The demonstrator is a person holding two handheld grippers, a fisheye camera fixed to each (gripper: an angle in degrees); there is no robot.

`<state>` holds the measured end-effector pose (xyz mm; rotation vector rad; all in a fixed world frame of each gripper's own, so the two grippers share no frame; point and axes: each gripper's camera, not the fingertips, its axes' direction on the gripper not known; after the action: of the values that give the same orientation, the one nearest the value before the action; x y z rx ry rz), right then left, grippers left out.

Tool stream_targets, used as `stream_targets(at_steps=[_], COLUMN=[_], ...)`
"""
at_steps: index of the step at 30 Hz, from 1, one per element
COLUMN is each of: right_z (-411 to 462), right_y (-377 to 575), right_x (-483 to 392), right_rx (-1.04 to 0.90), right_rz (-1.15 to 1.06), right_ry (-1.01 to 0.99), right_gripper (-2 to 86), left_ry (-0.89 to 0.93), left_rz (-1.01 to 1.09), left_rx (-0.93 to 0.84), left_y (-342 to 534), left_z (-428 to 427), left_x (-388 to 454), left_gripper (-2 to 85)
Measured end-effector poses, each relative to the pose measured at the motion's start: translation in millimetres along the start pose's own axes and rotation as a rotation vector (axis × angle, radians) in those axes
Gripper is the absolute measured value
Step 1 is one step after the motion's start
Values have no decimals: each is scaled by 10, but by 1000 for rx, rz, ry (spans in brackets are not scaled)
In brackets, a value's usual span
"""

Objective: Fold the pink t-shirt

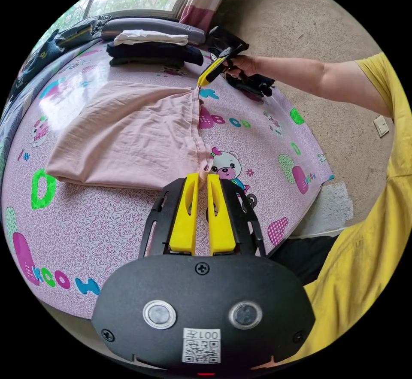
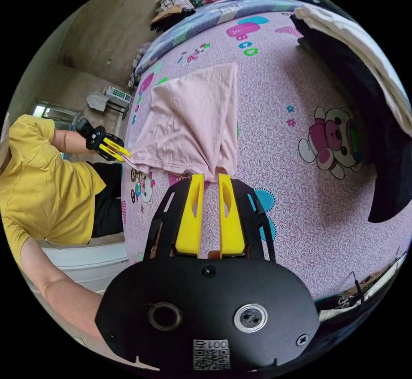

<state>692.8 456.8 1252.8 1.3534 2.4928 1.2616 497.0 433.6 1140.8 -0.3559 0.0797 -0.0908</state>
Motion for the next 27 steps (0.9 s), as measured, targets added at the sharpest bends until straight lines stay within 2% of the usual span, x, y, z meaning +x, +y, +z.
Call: stream_targets(at_steps=[2, 5, 9, 12, 16, 20, 23, 27], right_z=[-191, -257, -3, 257, 18, -140, 60, 438], right_y=[17, -43, -179, -209, -74, -104, -214, -278], right_x=[-77, -193, -304, -220, -228, -702, -1151, -1501], right_rx=[111, 179, 79, -76, 85, 234, 227, 218], right_rz=[-1, -17, -30, 70, 143, 28, -87, -131], right_ry=[-13, -38, -3, 134, 103, 58, 38, -2], right_gripper=[14, 11, 7, 7, 7, 7, 7, 7], left_ry=[5, -2, -5, -6, -6, -24, -93, -189], left_rz=[3, 18, 32, 31, 25, 18, -33, -119], left_rx=[9, 8, 23, 28, 40, 33, 65, 189], left_y=[9, 24, 13, 14, 74, 180, 208, 12], left_z=[-62, -126, -189, -218, -331, -466, -622, -897], left_x=[7, 23, 60, 93, 112, 76, -81, -601], left_gripper=[-3, -6, -7, -8, -11, -12, -13, -12])
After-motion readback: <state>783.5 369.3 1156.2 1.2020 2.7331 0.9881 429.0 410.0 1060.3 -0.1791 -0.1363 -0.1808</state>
